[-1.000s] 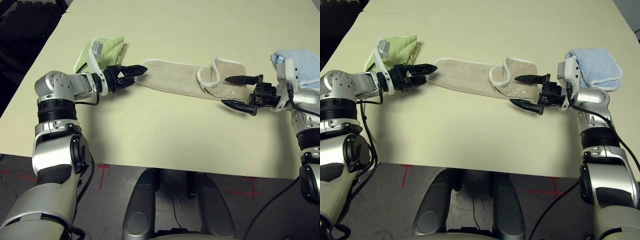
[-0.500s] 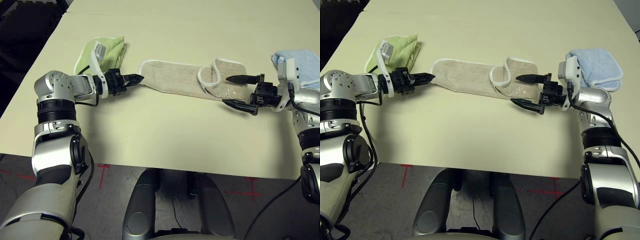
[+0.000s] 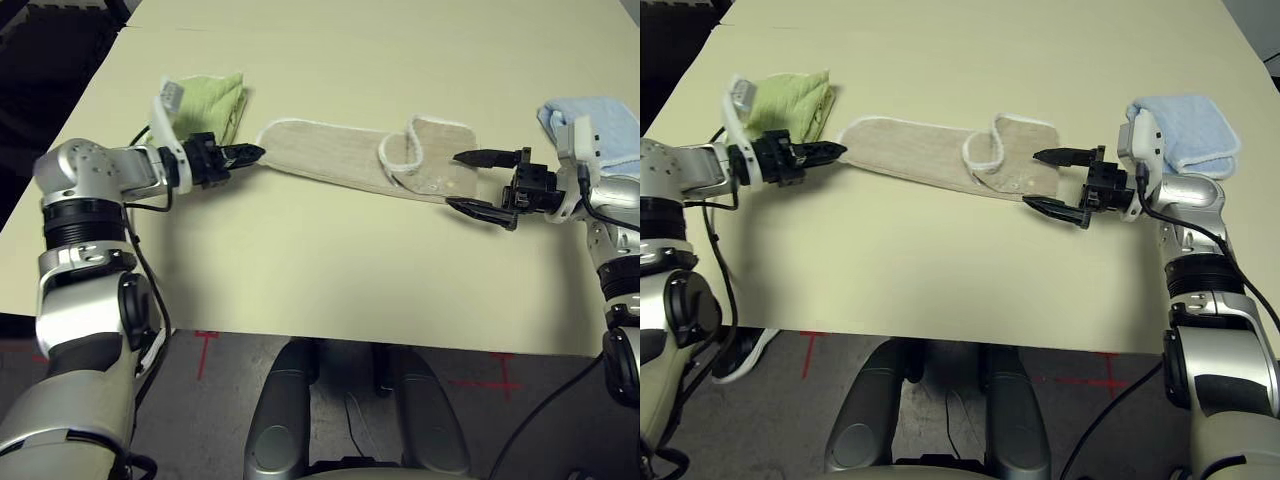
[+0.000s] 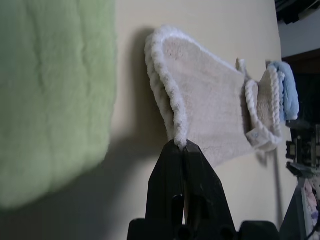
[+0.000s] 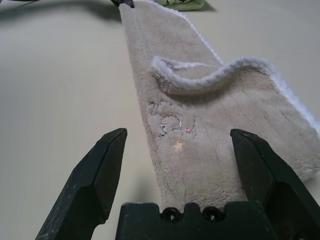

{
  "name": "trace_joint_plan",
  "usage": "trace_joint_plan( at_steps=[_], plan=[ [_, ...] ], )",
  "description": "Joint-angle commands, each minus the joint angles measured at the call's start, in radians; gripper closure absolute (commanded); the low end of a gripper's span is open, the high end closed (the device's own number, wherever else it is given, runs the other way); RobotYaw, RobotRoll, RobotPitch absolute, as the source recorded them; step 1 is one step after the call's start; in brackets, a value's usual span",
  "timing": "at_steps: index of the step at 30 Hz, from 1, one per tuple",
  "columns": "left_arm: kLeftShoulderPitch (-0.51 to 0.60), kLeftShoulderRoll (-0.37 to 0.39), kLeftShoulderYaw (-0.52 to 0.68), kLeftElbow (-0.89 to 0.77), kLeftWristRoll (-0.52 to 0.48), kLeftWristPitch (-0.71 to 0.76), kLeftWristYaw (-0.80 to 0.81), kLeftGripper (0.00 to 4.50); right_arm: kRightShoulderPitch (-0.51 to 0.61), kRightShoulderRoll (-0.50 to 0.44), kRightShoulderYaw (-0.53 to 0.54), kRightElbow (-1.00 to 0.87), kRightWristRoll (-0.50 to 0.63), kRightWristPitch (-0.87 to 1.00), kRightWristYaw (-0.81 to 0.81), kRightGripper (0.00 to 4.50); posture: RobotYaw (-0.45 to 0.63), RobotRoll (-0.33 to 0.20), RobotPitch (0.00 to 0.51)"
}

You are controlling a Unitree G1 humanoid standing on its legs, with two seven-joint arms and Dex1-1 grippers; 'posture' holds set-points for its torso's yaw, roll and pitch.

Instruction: Fold the towel and set it aside.

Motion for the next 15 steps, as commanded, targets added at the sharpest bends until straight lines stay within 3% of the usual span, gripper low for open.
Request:
trace_joint_plan(
  at_steps=[1, 8, 15],
  plan=[
    [0.044, 0.011, 0.023, -0.082, -0.032, 0.068, 0.000, 4.48, -0.011, -0.006, -0.007, 0.028, -0.016, -0.017, 0.001, 0.00, 0.05, 0.000, 0.324],
    [0.101, -0.004, 0.080, -0.218, -0.063, 0.152, 0.027, 4.48, -0.027, -0.003, -0.008, 0.050, -0.020, -0.023, 0.006, 0.00, 0.06, 0.000, 0.328],
    [0.035, 0.018, 0.025, -0.237, -0.056, 0.104, -0.003, 4.48, -0.033, -0.013, -0.011, 0.073, -0.020, -0.022, 0.018, 0.00, 0.06, 0.000, 0.328]
  ],
)
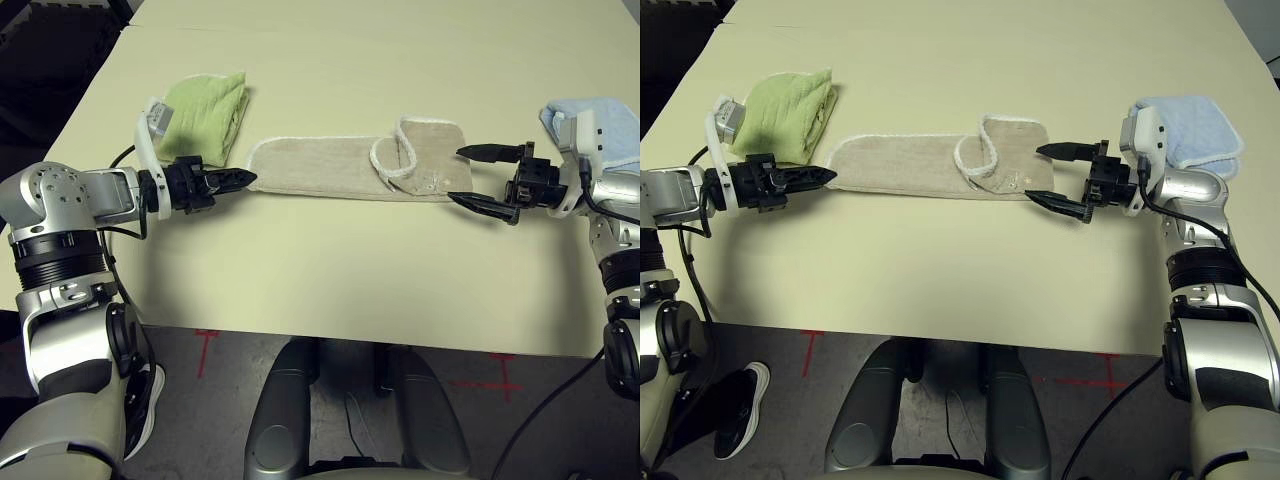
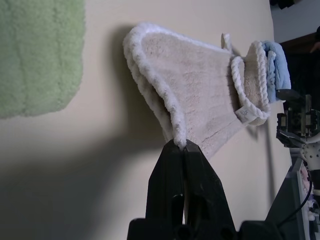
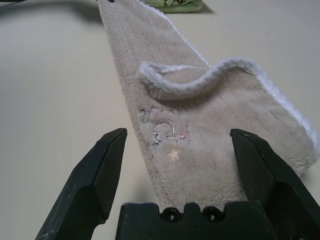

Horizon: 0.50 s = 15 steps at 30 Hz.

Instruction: Fold the towel and set it aside.

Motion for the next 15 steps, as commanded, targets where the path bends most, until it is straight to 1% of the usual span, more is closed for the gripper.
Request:
trace_joint_plan(
  at_steps=[1, 5, 8, 12, 15],
  plan=[
    [-0.041, 0.032, -0.062, -0.031, -0.007, -0.030, -0.038, 4.48, 0.001, -0.018, -0.011, 0.025, -0.009, -0.008, 0.018, 0.00, 0.06, 0.000, 0.328],
    [-0.105, 0.042, -0.124, -0.031, -0.013, -0.067, -0.082, 4.48, 0.001, -0.025, -0.011, 0.034, -0.011, -0.009, 0.024, 0.00, 0.06, 0.000, 0.328],
    [-0.175, 0.002, -0.140, -0.021, -0.022, -0.078, -0.092, 4.48, 0.001, -0.022, -0.008, 0.035, -0.014, -0.006, 0.022, 0.00, 0.06, 0.000, 0.328],
    [-0.245, -0.099, -0.144, -0.021, -0.036, -0.093, -0.076, 4.48, -0.004, -0.013, -0.006, 0.042, -0.019, -0.007, 0.017, 0.00, 0.07, 0.000, 0.327],
    [-0.278, -0.213, -0.147, -0.041, -0.055, -0.094, -0.053, 4.48, -0.010, -0.009, -0.004, 0.041, -0.019, -0.001, 0.016, 0.00, 0.07, 0.000, 0.328]
  ],
)
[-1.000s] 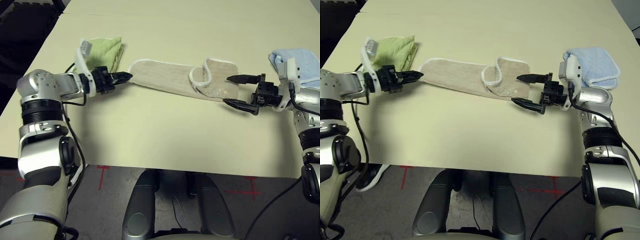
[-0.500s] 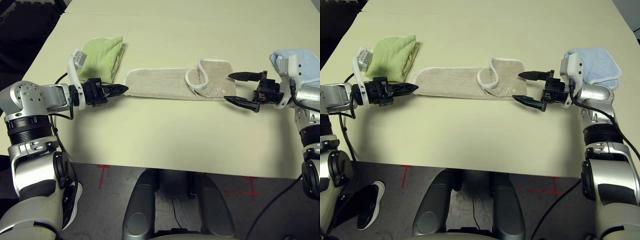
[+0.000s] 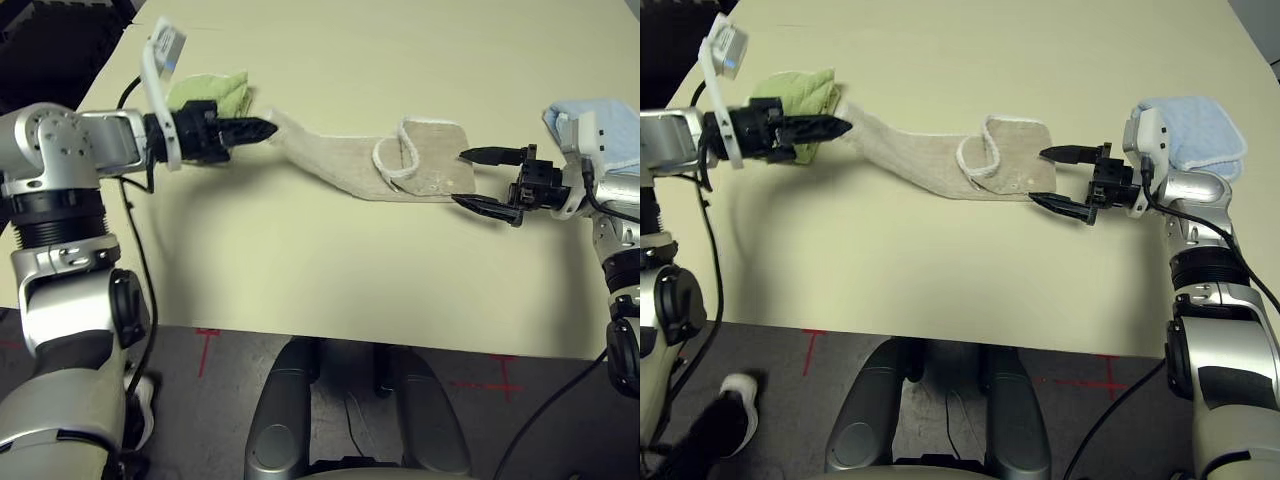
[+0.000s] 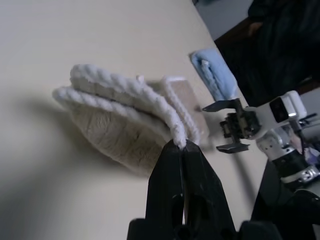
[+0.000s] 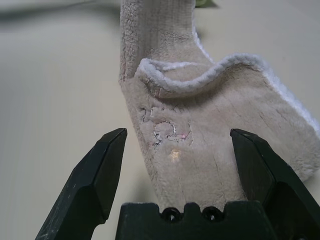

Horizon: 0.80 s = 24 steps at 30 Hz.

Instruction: Fold the towel and set it aside.

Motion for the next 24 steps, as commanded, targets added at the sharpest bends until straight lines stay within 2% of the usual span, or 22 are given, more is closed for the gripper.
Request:
trace_joint_plan(
  at_steps=[1, 7, 12, 17, 24],
  plan=[
    [-0.029, -0.103, -0.019, -0.032, -0.033, 0.001, 0.021, 4.48, -0.006, 0.000, -0.004, 0.016, -0.012, 0.000, 0.003, 0.00, 0.07, 0.000, 0.328],
    [-0.046, -0.204, -0.077, -0.013, -0.014, -0.050, 0.012, 4.48, -0.013, -0.011, -0.006, 0.025, -0.015, 0.003, 0.010, 0.00, 0.06, 0.000, 0.328],
    [-0.066, -0.238, -0.153, 0.016, 0.000, -0.102, -0.030, 4.48, -0.013, -0.030, -0.012, 0.030, -0.014, 0.008, 0.008, 0.00, 0.05, 0.000, 0.326],
    [-0.096, -0.266, -0.186, 0.053, 0.008, -0.136, -0.053, 4.48, -0.016, -0.044, -0.018, 0.045, -0.014, 0.003, -0.001, 0.00, 0.05, 0.000, 0.326],
    [-0.129, -0.346, -0.208, 0.134, 0.043, -0.213, -0.044, 4.48, -0.018, -0.046, -0.018, 0.065, -0.015, -0.010, -0.005, 0.00, 0.04, 0.000, 0.329]
  ],
)
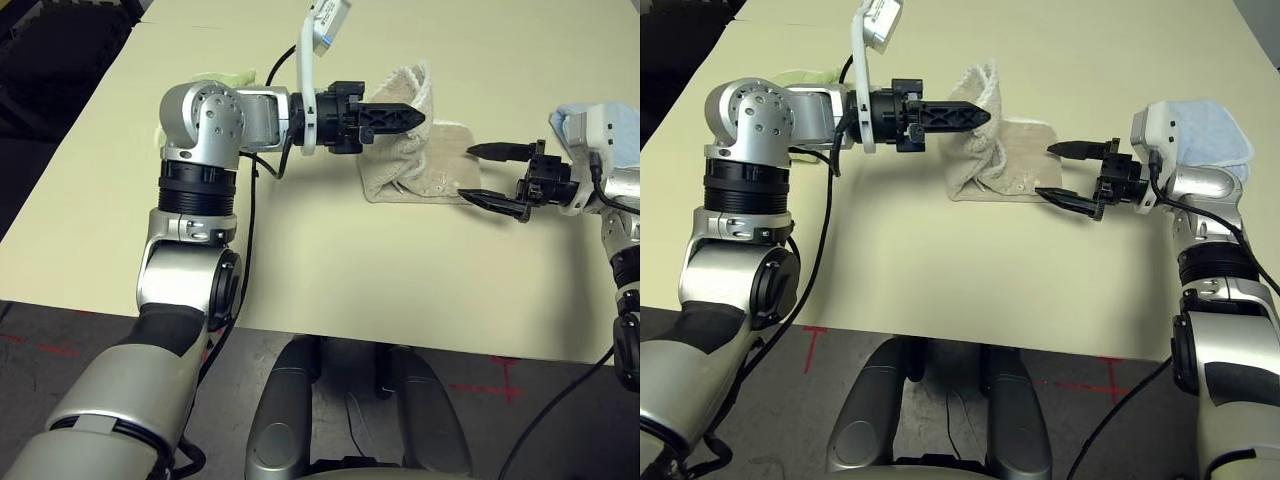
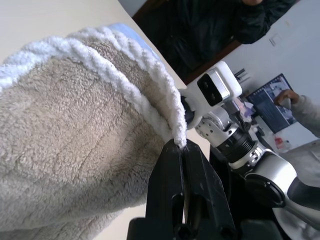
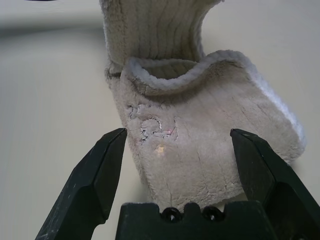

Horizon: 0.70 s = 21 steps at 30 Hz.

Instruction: Fold the towel and set it aside.

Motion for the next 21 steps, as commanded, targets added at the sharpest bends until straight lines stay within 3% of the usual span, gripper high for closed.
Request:
trace_joint_plan(
  at_steps=[1, 8, 15, 21],
  plan=[
    [-0.019, -0.042, -0.025, 0.035, 0.029, -0.044, 0.003, 4.48, 0.004, -0.012, -0.014, 0.022, -0.014, -0.011, 0.003, 0.00, 0.04, 0.000, 0.329],
    [-0.009, -0.116, -0.044, 0.121, 0.108, -0.159, 0.048, 4.48, 0.005, -0.014, -0.014, 0.028, -0.014, -0.018, 0.004, 0.00, 0.04, 0.000, 0.330],
    [0.017, -0.118, -0.136, 0.190, 0.232, -0.274, 0.025, 4.48, -0.006, -0.026, -0.018, 0.045, -0.014, -0.018, 0.012, 0.00, 0.04, 0.000, 0.331],
    [0.024, -0.158, -0.161, 0.186, 0.247, -0.261, 0.001, 4.48, -0.022, -0.054, -0.020, 0.088, -0.032, -0.043, 0.014, 0.00, 0.03, 0.000, 0.330]
  ],
)
